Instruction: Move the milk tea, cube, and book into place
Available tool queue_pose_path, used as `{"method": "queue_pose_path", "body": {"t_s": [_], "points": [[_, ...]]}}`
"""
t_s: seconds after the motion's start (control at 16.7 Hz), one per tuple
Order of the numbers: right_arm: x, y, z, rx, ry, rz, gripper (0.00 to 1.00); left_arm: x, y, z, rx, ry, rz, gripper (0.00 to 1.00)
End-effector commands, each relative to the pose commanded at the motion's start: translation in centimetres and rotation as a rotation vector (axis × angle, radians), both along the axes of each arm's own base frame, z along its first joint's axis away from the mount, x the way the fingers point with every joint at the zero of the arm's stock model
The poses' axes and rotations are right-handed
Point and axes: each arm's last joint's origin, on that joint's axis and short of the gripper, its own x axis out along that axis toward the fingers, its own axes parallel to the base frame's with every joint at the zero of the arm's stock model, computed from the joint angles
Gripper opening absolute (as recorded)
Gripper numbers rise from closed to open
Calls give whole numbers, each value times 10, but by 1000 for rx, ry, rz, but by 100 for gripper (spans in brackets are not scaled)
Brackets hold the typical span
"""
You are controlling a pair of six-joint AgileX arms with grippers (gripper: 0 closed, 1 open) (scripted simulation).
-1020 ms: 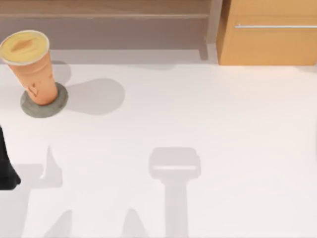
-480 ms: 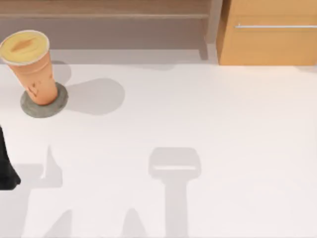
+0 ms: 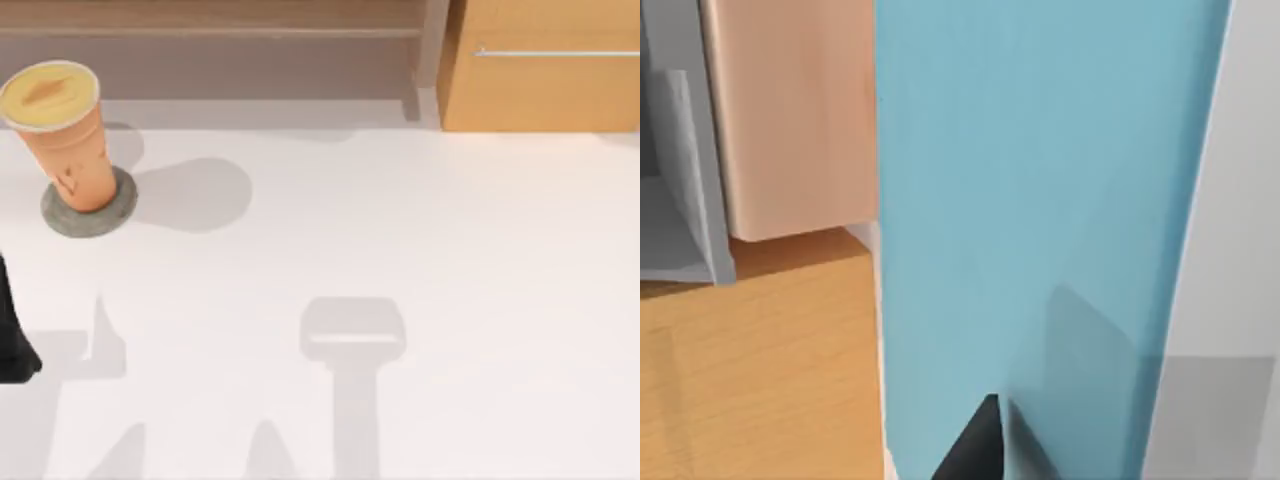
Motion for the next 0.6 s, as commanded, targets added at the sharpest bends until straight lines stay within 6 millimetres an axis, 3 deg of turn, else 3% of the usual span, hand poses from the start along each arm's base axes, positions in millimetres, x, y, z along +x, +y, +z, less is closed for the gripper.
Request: {"method": "queue_pose_path", "body": {"t_s": [0.24,0.6], "points": [[0,0,0,0,0,0,98,0,0,0,0,0,0,100],[0,0,0,0,0,0,100,0,0,0,0,0,0,100]]}}
